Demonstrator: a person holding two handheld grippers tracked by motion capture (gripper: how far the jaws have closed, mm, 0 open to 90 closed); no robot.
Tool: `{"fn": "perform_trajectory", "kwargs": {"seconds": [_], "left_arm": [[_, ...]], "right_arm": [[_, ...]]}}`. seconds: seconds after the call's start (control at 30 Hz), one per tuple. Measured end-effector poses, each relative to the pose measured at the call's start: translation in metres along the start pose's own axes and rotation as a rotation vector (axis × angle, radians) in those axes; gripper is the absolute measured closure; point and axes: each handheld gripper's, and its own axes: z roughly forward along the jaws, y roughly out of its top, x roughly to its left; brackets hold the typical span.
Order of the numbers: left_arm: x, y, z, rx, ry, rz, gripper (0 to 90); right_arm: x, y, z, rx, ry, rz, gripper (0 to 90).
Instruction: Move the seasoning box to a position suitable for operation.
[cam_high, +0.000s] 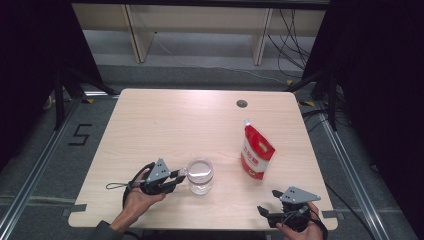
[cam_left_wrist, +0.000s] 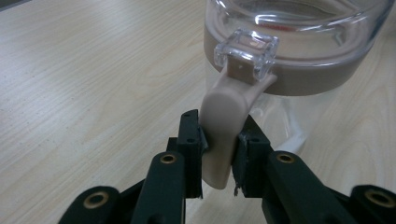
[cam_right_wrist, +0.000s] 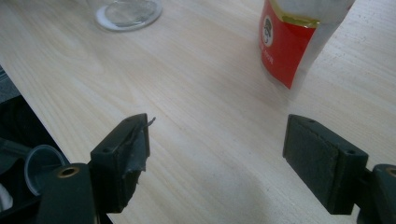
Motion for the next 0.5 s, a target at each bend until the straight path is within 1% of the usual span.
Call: {"fn": "perform_trajectory", "kwargs": {"seconds": [0.03, 0.07, 0.1, 0.13, 0.17, 0.2, 0.23, 0.27, 0.33, 0.37, 0.43, 0.47, 0.5], "left_arm": [[-0.001, 0.0, -0.001, 0.008, -0.007, -0.002, 74.7], [-0.001, 0.0, -0.001, 0.008, -0.012, 0.009, 74.7], [-0.002, 0.0, 0.0, 0.002, -0.024, 0.003, 74.7], [-0.003, 0.0, 0.0, 0.008, -0.033, 0.001, 74.8], [-0.005, 0.0, -0.001, 0.003, -0.03, -0.002, 74.7], [-0.005, 0.0, -0.001, 0.007, -0.043, 0.005, 74.6], [-0.006, 0.0, -0.001, 0.001, -0.059, 0.004, 74.6], [-0.007, -0.001, -0.001, 0.0, -0.061, 0.011, 74.6], [-0.01, 0.0, -0.001, -0.005, -0.072, 0.023, 74.6], [-0.011, 0.0, -0.002, 0.008, -0.072, 0.021, 74.6], [-0.011, 0.0, -0.002, 0.007, -0.083, 0.02, 74.5], [-0.012, 0.0, -0.002, 0.006, -0.085, 0.025, 74.5], [-0.013, 0.0, -0.002, 0.002, -0.087, 0.026, 74.5]], "right_arm": [[0.001, 0.0, 0.0, 0.005, 0.006, 0.007, 23.9], [0.002, 0.0, 0.0, 0.009, 0.007, 0.018, 23.9], [0.002, 0.0, 0.0, 0.012, 0.001, 0.013, 23.9], [0.002, 0.0, 0.0, 0.013, 0.002, 0.013, 24.0], [0.003, 0.0, 0.0, 0.013, 0.003, 0.019, 24.0], [0.003, 0.0, -0.001, 0.008, 0.003, 0.015, 24.0], [0.001, 0.0, -0.001, -0.006, -0.01, -0.013, 24.0], [0.0, 0.0, -0.001, -0.005, -0.012, -0.016, 24.0], [0.0, 0.0, -0.001, -0.005, -0.01, -0.016, 24.0], [0.0, 0.0, -0.001, -0.007, -0.007, -0.015, 24.0], [0.001, 0.0, -0.001, -0.005, 0.002, -0.006, 24.1], [0.001, 0.0, -0.001, -0.007, -0.001, -0.013, 24.1], [0.001, 0.0, -0.001, -0.006, 0.003, -0.008, 24.1]]}}
